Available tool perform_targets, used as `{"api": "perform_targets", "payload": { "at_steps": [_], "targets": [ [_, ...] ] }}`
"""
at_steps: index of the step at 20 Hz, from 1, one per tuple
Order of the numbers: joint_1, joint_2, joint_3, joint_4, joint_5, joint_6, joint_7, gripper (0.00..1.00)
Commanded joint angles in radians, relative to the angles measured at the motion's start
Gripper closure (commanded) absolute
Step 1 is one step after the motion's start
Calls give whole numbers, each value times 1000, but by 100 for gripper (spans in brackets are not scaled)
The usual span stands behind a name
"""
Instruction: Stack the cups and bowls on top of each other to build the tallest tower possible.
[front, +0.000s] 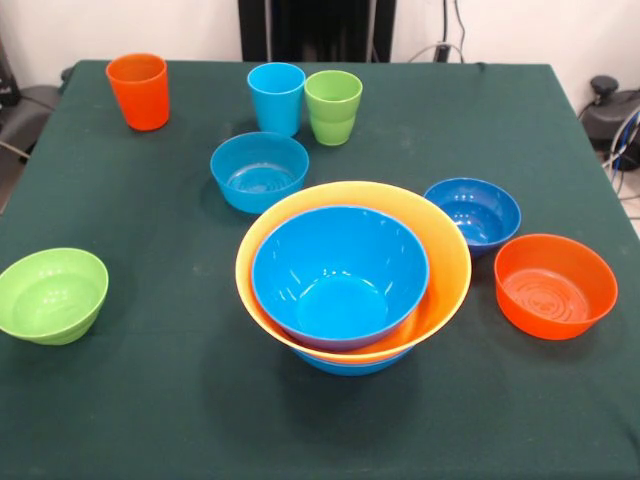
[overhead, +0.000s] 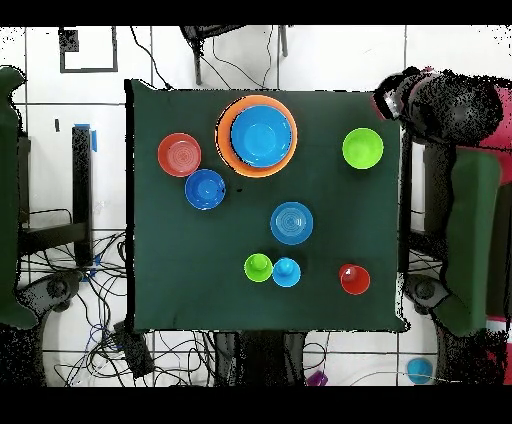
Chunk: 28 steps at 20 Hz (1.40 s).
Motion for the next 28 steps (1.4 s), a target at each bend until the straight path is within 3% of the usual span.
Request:
{"api": "perform_targets", "payload": {
  "at_steps": [1,7,15,19,28],
  "targets": [
    [100,-61,-195,176,-57,-90,302,0],
    [154,-70,-293,203,-52,-98,334,0],
    [129,-12,-314,301,61,-46,366,0],
    [123,21,-321,333,100,-71,385,0],
    [121,54,-352,400,81,-190,389,0]
  ]
}}
